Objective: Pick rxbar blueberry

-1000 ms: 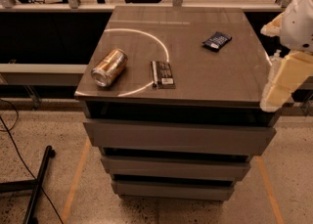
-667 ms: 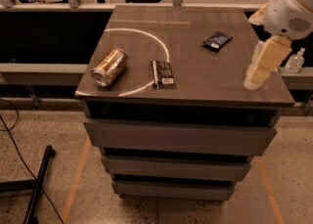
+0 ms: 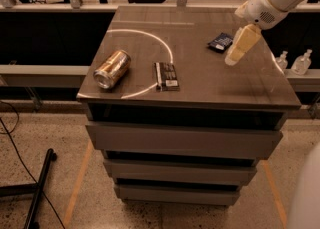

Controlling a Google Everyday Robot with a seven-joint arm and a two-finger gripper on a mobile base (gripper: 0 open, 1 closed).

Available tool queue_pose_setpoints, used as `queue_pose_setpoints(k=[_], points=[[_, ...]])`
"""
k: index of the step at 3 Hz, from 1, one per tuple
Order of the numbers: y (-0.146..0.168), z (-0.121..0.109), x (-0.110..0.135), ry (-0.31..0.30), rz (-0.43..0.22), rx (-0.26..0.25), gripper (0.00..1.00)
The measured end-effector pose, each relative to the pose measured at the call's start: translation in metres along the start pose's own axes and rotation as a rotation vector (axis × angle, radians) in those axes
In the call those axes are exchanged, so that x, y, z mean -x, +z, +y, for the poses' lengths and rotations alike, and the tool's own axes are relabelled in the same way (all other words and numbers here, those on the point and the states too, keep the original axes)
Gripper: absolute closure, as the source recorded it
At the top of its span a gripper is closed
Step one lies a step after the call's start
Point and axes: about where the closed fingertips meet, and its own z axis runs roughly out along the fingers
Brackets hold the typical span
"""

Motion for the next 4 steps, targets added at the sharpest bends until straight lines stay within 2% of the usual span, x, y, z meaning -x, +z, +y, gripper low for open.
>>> queue_pose_setpoints(k=[1,2,3,4], points=[[0.039,-0.04,0.004,0.036,-0.072,-0.009,0.0],[0.057,-0.073,0.009,0.111,-0.127,-0.047,0.0],[0.048,-0.082,0.017,0.1,-0.144,-0.07,0.0],[0.057,-0.081,0.01,0.128,-0.105,-0.062,0.0]])
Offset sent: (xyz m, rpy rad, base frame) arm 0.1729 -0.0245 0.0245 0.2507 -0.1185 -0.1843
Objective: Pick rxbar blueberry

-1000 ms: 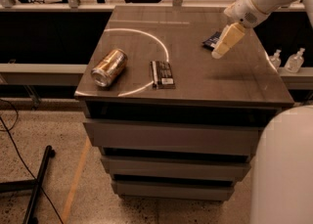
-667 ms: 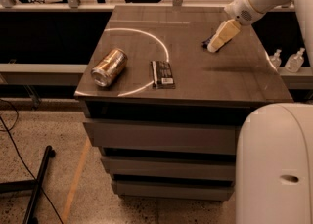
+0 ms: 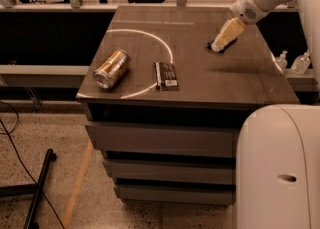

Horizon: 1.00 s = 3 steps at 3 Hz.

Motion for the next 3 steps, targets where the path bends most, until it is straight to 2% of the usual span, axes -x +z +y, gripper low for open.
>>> queue_pose_setpoints(k=[1,2,3], points=[[0.003,-0.011,-0.015,0.097,0.007,-0.039,0.0],[0.009,-0.026,-0.029,0.215,-0.017,-0.096,0.0],[0.021,-0.037,-0.039,0.299,-0.069,-0.119,0.0]])
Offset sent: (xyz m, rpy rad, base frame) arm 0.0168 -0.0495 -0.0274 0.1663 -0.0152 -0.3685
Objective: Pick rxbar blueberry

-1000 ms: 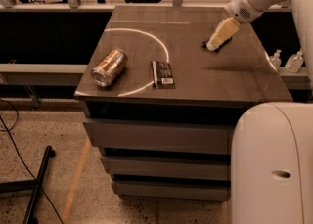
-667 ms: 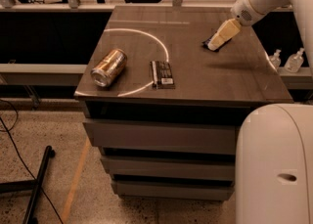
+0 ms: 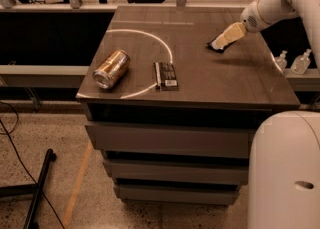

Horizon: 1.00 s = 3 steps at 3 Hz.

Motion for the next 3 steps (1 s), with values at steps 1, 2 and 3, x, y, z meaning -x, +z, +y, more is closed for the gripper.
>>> queue_pose_setpoints(k=[1,2,3], points=[[0.016,0.001,-0.005,0.022,-0.035,0.033,0.0],[0.036,0.004,-0.018,0.021,-0.039,0.071,0.0],[0.052,0.005,-0.027,0.014,-0.037,0.091,0.16]])
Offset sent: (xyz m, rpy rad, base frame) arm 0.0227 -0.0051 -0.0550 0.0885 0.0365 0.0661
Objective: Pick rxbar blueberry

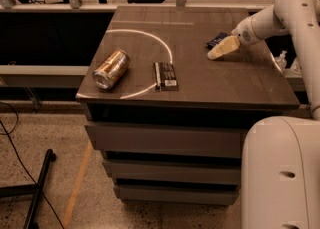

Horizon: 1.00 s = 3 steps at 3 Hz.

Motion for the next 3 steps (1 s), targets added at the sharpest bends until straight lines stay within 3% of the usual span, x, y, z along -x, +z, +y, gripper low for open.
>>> queue_pose_setpoints(k=[3], points=[[-0.0055,-0.0006,0.0069,-0.001,0.0,0.004,0.94]])
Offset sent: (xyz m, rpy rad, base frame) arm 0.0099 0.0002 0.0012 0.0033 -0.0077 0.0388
